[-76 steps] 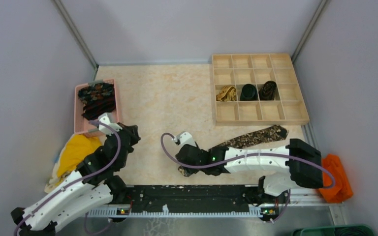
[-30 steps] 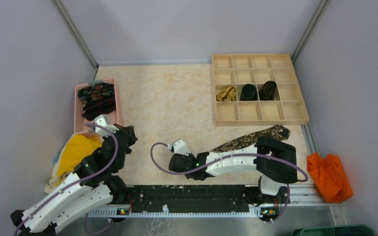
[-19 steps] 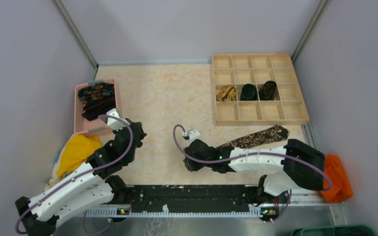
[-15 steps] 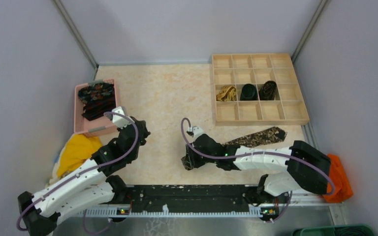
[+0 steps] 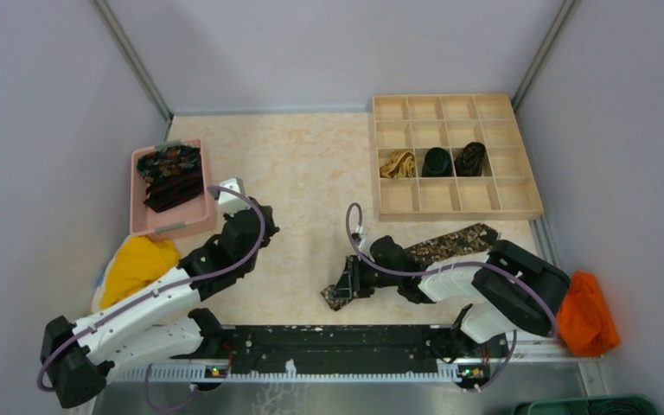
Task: Roll the ties
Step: Roll the tie at the center of the board.
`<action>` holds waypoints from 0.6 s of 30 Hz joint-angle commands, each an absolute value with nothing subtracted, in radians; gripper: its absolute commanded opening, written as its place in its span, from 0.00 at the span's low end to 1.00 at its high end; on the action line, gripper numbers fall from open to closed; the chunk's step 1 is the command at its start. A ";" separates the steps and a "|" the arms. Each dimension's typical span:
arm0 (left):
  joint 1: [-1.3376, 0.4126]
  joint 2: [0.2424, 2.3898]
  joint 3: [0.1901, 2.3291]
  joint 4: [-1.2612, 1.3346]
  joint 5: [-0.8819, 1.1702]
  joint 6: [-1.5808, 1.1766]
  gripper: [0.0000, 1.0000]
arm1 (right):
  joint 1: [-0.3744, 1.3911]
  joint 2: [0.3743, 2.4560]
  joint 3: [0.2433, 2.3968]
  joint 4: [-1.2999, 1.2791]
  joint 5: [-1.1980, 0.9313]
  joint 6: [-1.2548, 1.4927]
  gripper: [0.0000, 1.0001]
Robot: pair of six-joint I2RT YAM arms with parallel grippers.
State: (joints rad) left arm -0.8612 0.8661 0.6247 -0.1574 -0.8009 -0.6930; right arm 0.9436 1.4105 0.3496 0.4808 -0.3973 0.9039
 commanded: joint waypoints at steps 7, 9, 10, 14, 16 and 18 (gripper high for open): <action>-0.856 0.979 0.672 -0.050 -0.698 -0.655 0.00 | 0.871 1.443 0.274 0.704 -0.468 1.005 0.23; -0.856 0.993 0.665 -0.039 -0.685 -0.655 0.00 | 0.870 1.400 0.290 0.601 -0.429 0.953 0.23; -0.856 1.002 0.662 -0.034 -0.678 -0.656 0.00 | 0.870 1.376 0.302 0.545 -0.406 0.927 0.23; -0.856 1.032 0.656 -0.011 -0.655 -0.657 0.00 | 0.870 1.319 0.356 0.305 -0.313 0.831 0.23; -0.856 1.048 0.654 -0.008 -0.642 -0.660 0.00 | 0.870 1.313 0.375 0.253 -0.293 0.802 0.23; -0.856 1.063 0.656 -0.007 -0.632 -0.661 0.00 | 0.869 1.327 0.397 0.207 -0.285 0.777 0.30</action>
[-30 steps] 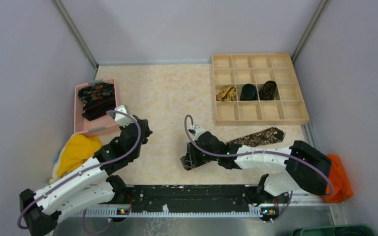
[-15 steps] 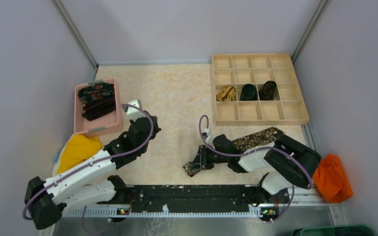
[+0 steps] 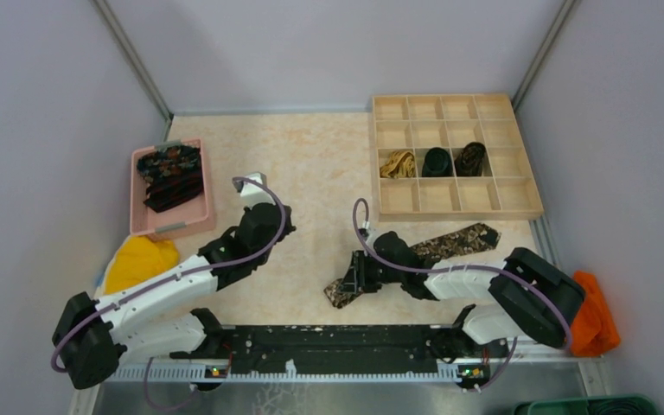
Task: Roll the ties
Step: Roll the tie at the center of the board.
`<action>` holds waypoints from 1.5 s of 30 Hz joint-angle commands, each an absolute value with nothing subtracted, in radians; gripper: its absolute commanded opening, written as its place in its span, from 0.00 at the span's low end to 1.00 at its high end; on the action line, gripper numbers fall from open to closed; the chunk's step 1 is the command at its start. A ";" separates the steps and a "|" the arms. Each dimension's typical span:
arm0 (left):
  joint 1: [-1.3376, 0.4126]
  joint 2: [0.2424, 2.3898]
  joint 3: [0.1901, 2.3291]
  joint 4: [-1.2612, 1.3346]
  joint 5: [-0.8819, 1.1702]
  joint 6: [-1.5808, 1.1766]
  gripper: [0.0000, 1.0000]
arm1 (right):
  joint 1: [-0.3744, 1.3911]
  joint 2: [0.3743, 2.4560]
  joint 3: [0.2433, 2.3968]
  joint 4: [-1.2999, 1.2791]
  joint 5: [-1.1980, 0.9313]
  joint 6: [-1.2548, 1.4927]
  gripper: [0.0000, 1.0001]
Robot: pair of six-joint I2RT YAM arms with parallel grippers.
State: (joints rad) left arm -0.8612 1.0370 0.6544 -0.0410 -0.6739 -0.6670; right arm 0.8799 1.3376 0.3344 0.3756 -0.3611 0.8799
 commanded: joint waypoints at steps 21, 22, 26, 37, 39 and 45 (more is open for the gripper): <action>-0.856 1.284 0.660 0.041 -0.513 -0.691 0.00 | 0.872 1.219 0.535 -0.183 -0.098 0.624 0.44; -0.856 1.296 0.656 0.052 -0.496 -0.692 0.00 | 0.873 1.224 0.537 -0.191 -0.094 0.620 0.44; -0.856 1.346 0.625 0.118 -0.420 -0.682 0.00 | 0.879 1.256 0.548 -0.197 -0.090 0.599 0.43; -0.855 1.485 0.509 0.457 -0.046 -0.618 0.00 | 1.003 1.050 0.621 -0.320 -0.003 0.636 0.43; -0.853 1.520 0.495 0.513 -0.008 -0.620 0.00 | 1.019 1.017 0.604 -0.342 -0.003 0.666 0.41; -0.846 1.634 0.502 0.578 0.137 -0.631 0.00 | 1.093 0.984 0.482 -0.284 -0.024 0.760 0.00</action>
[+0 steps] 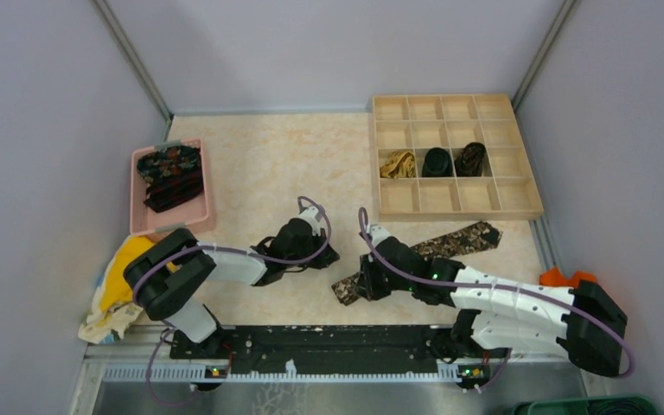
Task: Roll the ties
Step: Roll the tie at the center of the board.
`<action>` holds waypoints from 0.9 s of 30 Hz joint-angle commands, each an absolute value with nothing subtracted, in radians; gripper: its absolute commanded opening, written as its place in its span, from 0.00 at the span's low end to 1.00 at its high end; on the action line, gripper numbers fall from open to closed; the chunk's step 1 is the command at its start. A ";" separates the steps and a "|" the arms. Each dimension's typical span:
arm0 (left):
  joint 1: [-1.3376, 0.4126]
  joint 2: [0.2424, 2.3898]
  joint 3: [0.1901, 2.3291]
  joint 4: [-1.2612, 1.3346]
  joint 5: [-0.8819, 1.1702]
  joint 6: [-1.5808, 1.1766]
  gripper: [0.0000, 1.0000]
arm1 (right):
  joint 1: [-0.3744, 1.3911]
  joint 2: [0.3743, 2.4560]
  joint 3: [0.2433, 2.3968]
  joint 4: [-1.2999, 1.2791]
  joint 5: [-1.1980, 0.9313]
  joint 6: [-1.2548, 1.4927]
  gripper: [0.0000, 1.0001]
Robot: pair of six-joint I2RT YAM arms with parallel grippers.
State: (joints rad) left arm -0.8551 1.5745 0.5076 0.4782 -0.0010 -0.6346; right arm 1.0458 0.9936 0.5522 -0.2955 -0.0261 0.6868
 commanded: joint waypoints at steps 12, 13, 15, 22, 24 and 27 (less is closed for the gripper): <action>-0.851 1.661 0.426 0.579 0.228 -0.681 0.00 | 1.150 1.111 0.376 -0.091 -0.012 0.826 0.00; -0.853 1.659 0.416 0.580 0.230 -0.686 0.00 | 1.150 1.130 0.369 -0.070 -0.015 0.828 0.00; -0.861 1.658 0.394 0.585 0.232 -0.704 0.00 | 1.151 1.175 0.359 -0.025 -0.025 0.834 0.00; -0.891 1.666 0.345 0.616 0.234 -0.760 0.00 | 1.151 1.256 0.384 0.002 0.056 0.828 0.00; -0.901 1.671 0.339 0.624 0.235 -0.774 0.00 | 1.150 1.259 0.392 0.002 0.083 0.827 0.00; -0.909 1.679 0.333 0.631 0.239 -0.794 0.00 | 1.150 1.276 0.400 0.012 0.093 0.824 0.00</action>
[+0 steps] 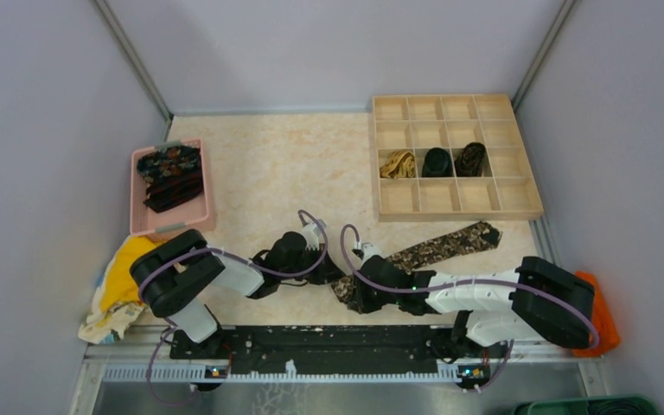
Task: Roll the ties
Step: Roll the tie at the center of the board.
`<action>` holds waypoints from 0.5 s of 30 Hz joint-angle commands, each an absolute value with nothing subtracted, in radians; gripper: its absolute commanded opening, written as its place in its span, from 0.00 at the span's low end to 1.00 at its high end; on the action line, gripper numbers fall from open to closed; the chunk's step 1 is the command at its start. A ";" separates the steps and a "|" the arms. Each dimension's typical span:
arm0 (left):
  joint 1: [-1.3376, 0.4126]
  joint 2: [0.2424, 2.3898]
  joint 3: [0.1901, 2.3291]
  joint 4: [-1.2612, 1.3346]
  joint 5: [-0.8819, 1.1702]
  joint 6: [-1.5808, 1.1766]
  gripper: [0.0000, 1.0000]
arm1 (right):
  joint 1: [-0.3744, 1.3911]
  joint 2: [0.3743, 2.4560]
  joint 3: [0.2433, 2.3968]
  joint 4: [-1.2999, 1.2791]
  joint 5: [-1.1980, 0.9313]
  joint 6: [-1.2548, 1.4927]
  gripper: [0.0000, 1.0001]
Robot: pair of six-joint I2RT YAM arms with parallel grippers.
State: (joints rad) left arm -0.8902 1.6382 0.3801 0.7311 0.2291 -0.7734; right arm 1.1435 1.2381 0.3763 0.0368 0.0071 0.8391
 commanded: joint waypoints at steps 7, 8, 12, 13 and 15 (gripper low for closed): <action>-0.929 1.692 0.312 0.667 0.245 -0.835 0.00 | 1.150 1.388 0.438 0.076 0.082 0.812 0.00; -0.930 1.692 0.309 0.666 0.243 -0.838 0.00 | 1.150 1.401 0.448 0.074 0.079 0.808 0.00; -0.930 1.673 0.313 0.608 0.194 -0.827 0.00 | 1.150 1.381 0.460 0.019 0.089 0.805 0.00; -0.930 1.659 0.319 0.579 0.170 -0.820 0.00 | 1.150 1.363 0.460 0.004 0.091 0.805 0.00; -0.930 1.637 0.339 0.508 0.110 -0.802 0.00 | 1.151 1.318 0.461 -0.052 0.090 0.802 0.00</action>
State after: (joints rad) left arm -0.9142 1.6390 0.3538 0.7643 0.2092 -0.8452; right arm 1.1435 1.3655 0.4591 0.0944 0.0322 0.8322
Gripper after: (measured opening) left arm 0.005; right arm 0.003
